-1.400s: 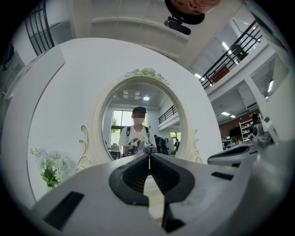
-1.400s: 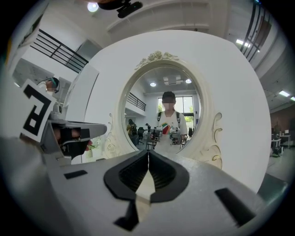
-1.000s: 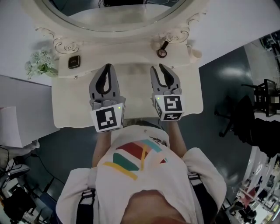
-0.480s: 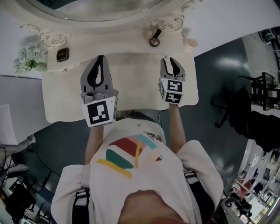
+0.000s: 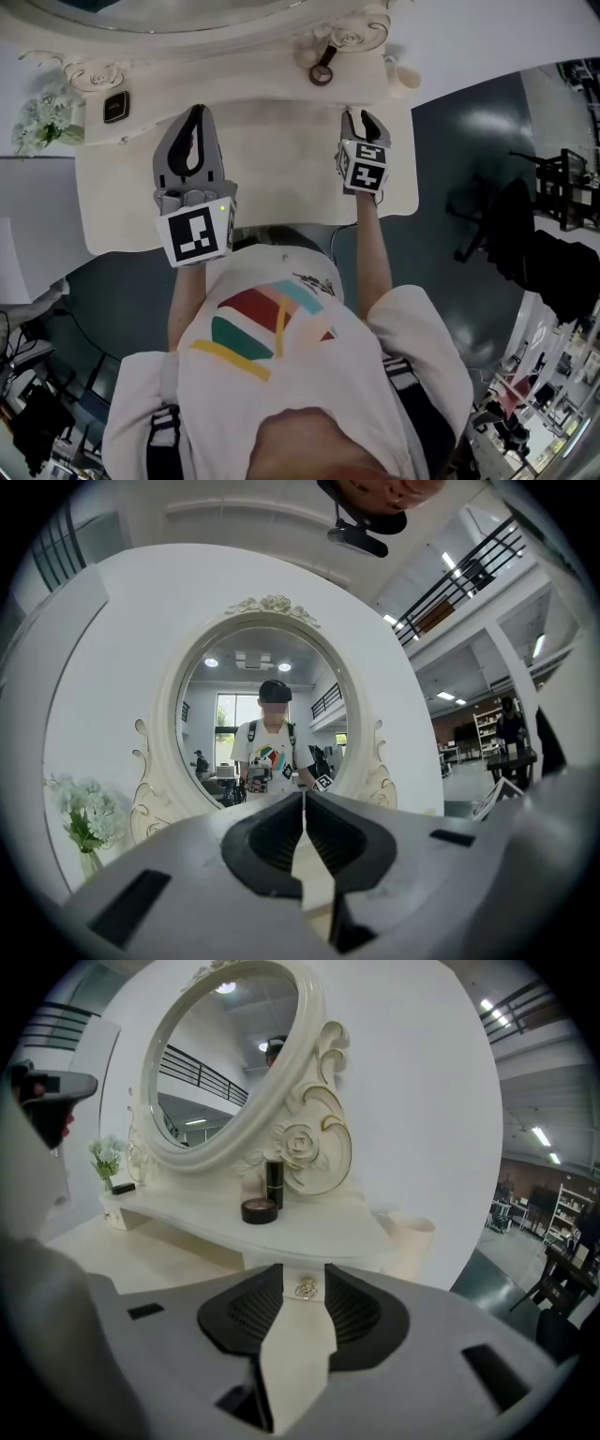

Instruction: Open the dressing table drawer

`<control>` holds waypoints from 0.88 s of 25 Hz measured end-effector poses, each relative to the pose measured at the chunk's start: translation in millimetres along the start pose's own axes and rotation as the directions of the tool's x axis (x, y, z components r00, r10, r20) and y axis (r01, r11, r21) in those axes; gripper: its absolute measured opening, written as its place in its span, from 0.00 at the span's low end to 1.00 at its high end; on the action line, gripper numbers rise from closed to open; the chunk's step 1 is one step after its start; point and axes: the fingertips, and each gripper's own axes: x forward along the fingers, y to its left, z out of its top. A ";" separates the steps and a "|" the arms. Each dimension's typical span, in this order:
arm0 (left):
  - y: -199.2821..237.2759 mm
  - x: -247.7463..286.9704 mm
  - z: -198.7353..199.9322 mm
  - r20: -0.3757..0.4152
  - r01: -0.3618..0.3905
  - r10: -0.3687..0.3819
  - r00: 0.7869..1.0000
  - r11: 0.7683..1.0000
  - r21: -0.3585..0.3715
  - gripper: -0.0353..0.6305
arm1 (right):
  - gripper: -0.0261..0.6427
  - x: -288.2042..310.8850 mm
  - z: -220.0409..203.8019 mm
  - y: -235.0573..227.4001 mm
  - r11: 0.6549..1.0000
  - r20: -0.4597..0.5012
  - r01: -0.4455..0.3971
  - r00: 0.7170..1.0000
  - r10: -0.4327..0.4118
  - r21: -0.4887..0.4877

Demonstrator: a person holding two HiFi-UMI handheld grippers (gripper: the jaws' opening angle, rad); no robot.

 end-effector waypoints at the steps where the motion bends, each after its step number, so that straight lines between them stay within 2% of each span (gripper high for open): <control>1: 0.2 0.6 -0.8 -0.004 -0.002 0.002 1.000 1.000 0.003 0.07 | 0.21 4.4 -2.8 -0.2 1.000 -0.010 -0.002 1.000 0.002 0.002; 7: 0.5 3.8 -7.6 -0.023 -0.013 0.013 1.000 1.000 0.015 0.07 | 0.24 28.0 -16.6 -2.1 1.000 -0.064 -0.020 0.998 0.021 0.010; 22: 0.9 3.7 -9.8 -0.030 -0.035 0.035 0.999 0.999 0.017 0.07 | 0.24 46.2 -31.6 -7.4 1.000 -0.127 -0.023 0.992 0.024 0.008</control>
